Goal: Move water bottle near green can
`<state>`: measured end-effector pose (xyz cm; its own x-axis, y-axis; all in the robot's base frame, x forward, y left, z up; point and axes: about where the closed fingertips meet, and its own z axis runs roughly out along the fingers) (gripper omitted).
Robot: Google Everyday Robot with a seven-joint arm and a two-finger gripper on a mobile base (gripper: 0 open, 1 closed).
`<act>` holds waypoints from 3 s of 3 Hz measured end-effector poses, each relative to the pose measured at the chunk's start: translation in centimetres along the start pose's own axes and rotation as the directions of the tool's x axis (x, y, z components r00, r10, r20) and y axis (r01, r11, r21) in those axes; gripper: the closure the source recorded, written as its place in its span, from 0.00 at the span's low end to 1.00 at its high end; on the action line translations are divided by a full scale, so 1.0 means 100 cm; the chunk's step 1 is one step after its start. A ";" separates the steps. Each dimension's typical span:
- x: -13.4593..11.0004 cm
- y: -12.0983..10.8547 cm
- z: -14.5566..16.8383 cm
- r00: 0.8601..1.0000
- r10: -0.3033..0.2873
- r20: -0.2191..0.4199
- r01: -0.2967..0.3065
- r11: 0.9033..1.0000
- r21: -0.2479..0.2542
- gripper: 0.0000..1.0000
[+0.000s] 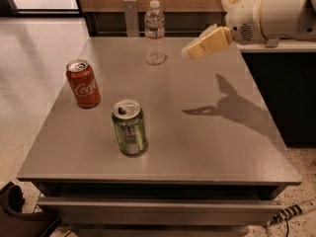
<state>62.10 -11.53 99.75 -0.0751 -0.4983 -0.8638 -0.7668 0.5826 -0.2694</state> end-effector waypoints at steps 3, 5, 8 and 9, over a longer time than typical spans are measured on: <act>0.010 -0.035 0.081 0.987 0.080 0.141 -0.078 0.997 -0.020 0.00; 0.013 -0.063 0.154 0.938 0.160 0.309 -0.153 0.987 -0.045 0.00; -0.009 -0.064 0.208 0.874 0.261 0.410 -0.216 0.964 -0.154 0.16; -0.011 -0.061 0.211 0.874 0.262 0.410 -0.214 0.964 -0.159 0.48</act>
Offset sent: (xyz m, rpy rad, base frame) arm 0.0990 0.0198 -0.0431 0.2280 -0.0274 0.0338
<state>80.31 -1.04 93.37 -0.0052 -0.0198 -0.9998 -0.8246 0.5657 -0.0069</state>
